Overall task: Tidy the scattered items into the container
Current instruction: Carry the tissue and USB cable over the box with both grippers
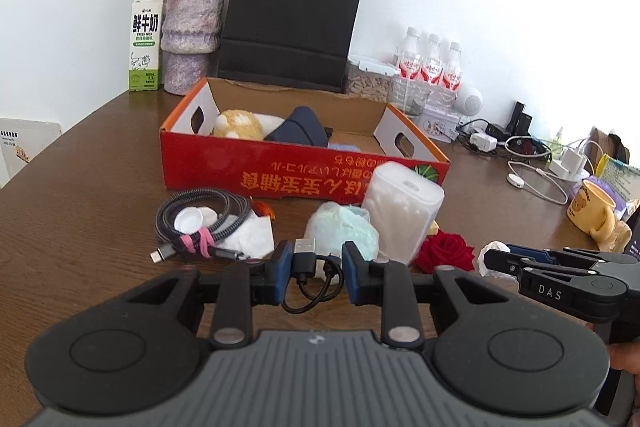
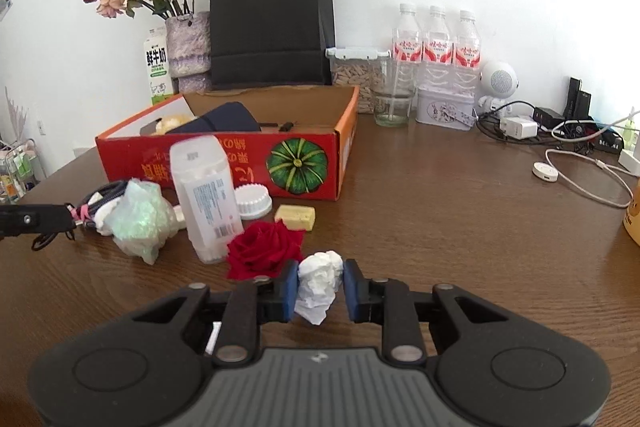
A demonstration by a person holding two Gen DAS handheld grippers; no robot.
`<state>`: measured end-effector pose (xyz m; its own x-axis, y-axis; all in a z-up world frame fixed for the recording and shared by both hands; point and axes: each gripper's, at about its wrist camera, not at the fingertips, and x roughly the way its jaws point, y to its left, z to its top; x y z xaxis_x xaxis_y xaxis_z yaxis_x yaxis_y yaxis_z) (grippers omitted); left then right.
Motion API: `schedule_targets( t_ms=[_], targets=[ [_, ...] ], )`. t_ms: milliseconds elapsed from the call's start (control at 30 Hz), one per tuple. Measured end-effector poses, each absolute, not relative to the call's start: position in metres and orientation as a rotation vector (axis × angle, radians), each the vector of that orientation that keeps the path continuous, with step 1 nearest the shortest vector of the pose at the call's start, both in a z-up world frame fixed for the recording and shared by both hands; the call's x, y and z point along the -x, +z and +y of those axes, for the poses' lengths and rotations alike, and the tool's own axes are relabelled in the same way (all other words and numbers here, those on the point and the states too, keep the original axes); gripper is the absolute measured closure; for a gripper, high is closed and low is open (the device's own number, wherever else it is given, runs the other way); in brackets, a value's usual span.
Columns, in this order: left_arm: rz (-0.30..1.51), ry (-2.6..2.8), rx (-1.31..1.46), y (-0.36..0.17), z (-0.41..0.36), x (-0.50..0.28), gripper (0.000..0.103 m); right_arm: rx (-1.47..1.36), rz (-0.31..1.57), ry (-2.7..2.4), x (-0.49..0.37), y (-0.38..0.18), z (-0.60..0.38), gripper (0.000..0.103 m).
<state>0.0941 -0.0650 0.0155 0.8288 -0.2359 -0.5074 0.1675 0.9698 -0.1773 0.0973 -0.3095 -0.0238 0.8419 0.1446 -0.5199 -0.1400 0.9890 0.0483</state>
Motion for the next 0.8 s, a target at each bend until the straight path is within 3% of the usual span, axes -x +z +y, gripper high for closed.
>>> schedule_targets(
  t_ms=[433, 800],
  targets=[
    [0.403, -0.230, 0.194, 0.059, -0.040, -0.153, 0.075, -0.039, 0.376, 0.197, -0.144, 0.044, -0.276, 0.080],
    [0.400, -0.297, 0.207, 0.056, -0.068, -0.233, 0.075, -0.028, 0.398, 0.214, -0.229, 0.037, -0.265, 0.080]
  ],
)
